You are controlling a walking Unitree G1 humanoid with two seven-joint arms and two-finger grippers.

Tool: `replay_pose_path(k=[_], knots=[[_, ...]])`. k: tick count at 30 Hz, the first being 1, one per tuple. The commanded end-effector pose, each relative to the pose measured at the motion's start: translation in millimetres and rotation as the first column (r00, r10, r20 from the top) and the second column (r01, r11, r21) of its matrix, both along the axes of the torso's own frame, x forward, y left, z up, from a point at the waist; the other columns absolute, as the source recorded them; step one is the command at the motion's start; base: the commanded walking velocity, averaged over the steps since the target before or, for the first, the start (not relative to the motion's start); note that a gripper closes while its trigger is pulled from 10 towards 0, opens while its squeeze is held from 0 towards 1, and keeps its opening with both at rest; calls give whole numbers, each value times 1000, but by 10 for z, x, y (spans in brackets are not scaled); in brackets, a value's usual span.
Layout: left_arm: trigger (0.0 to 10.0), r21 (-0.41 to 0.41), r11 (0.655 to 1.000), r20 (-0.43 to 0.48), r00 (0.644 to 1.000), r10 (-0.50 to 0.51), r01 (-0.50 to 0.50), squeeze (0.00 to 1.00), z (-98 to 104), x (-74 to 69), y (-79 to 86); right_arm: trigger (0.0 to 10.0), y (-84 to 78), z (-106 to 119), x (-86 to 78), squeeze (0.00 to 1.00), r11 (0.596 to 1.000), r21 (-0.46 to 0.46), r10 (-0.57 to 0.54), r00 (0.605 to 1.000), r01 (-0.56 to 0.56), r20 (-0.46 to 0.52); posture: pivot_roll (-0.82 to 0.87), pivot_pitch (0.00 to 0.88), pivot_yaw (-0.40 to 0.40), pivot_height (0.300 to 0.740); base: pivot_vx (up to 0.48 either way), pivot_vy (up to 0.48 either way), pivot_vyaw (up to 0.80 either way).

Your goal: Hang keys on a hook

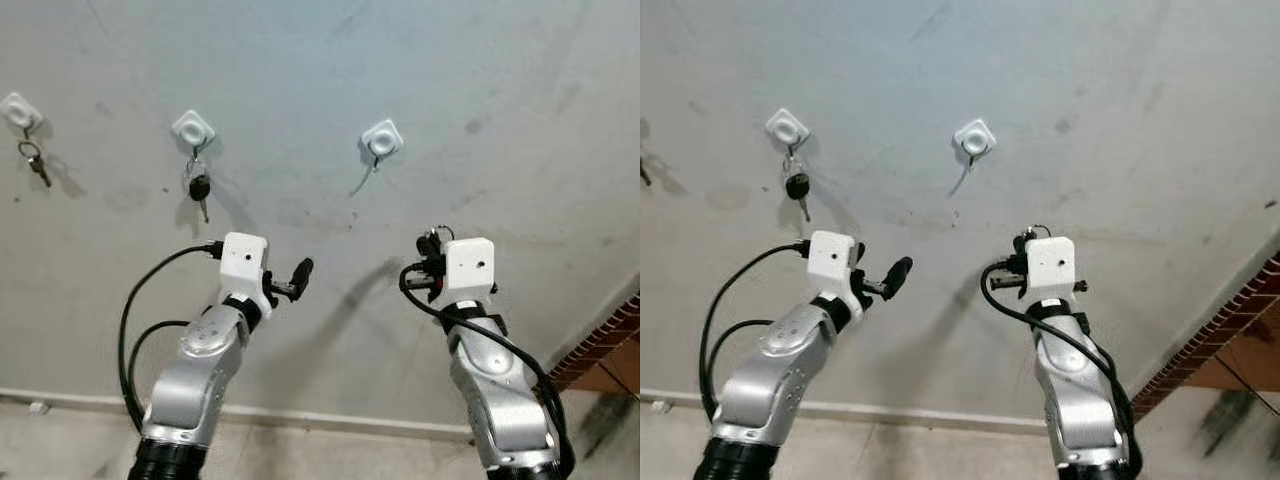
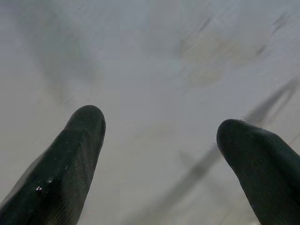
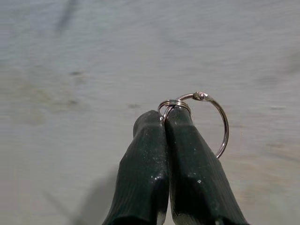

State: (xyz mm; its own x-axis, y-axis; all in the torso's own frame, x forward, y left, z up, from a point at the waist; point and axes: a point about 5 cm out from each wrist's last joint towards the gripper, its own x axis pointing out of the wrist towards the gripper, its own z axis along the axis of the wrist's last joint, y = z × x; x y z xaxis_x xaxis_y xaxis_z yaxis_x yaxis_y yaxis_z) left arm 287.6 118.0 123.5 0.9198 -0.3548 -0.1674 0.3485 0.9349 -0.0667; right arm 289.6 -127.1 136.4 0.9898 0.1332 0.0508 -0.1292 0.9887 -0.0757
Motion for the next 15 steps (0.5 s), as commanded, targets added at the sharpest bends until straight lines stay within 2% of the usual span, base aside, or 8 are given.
replay_pose_path(k=[1, 4, 5, 9, 15], knots=[[10000, 30, 999, 21, 999, -28, 28, 0, 5, -63, -3, 10000, 7, 59, 2, 0, 1000, 4, 11, 1000, -11, 26, 139, 0, -35, 740, 0, 0, 0], [10000, 58, 998, 32, 999, -35, 33, 0, -13, -114, 59, 10000, 1, 60, -2, 0, 1000, 4, 12, 1000, -12, 28, 145, 0, -38, 740, 0, 0, 0], [10000, 71, 997, 21, 1000, -20, 18, 0, -46, -161, 152, 10000, -3, 72, -1, 0, 1000, 4, 12, 999, -12, 33, 150, 0, -40, 740, 0, 0, 0], [10000, 97, 995, -5, 1000, 4, -3, 0, -96, -258, 304, 10000, 15, 122, 22, 0, 1000, 7, 18, 998, -18, 55, 164, 0, -47, 740, 0, 0, 0], [10000, 108, 994, -26, 1000, 7, -4, 0, -130, -342, 377, 10000, 144, 258, 128, 0, 997, 44, 51, 993, -56, 107, 193, 10, -51, 740, 0, 0, 0]])
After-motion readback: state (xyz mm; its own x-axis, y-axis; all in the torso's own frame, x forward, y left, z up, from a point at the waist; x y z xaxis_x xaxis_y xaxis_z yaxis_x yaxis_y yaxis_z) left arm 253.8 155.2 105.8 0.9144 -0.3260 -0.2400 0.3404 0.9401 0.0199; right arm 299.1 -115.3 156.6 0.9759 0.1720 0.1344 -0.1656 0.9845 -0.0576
